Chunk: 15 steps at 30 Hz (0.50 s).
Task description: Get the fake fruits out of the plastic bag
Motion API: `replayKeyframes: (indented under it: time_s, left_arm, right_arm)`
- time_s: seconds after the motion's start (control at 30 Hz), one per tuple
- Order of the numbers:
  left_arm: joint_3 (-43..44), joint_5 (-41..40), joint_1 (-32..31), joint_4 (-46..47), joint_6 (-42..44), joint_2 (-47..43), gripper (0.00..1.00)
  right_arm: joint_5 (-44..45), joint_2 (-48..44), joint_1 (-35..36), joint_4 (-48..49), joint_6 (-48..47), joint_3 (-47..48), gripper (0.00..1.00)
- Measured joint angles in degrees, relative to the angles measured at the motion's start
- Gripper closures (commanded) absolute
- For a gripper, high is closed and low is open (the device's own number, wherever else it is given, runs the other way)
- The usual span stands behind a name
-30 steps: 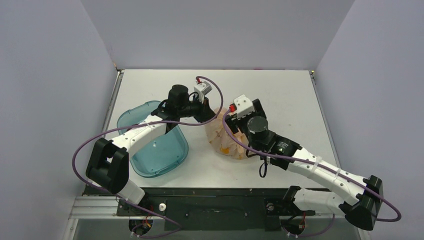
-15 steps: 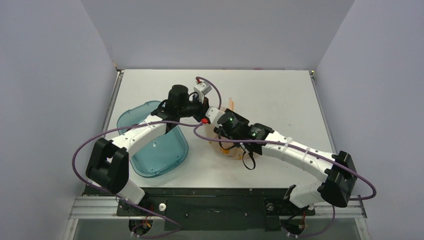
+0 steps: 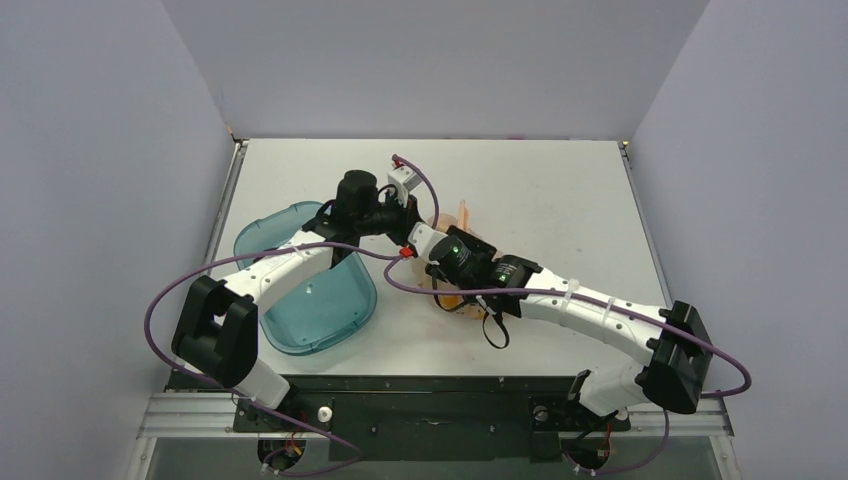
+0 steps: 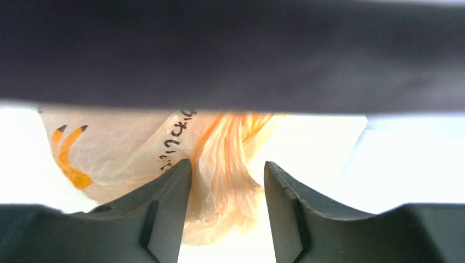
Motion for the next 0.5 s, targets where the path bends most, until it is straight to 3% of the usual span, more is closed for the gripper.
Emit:
replayKeyframes:
  time_s: [0.1, 0.27, 0.5]
  left_arm:
    - [0.0, 0.0, 0.0, 0.0, 0.0, 0.0, 1.00]
    - [0.0, 0.0, 0.0, 0.0, 0.0, 0.0, 1.00]
    - [0.0, -1.0, 0.0, -0.1, -0.1, 0.0, 1.00]
  right_arm:
    - [3.8, -0.4, 1.0, 2.4, -0.1, -1.6, 0.98]
    - [12.3, -2.2, 4.2, 11.1, -1.7, -7.3, 1.00]
    - [13.9, -10.5, 4.4, 27.5, -2.9, -19.4, 1.00]
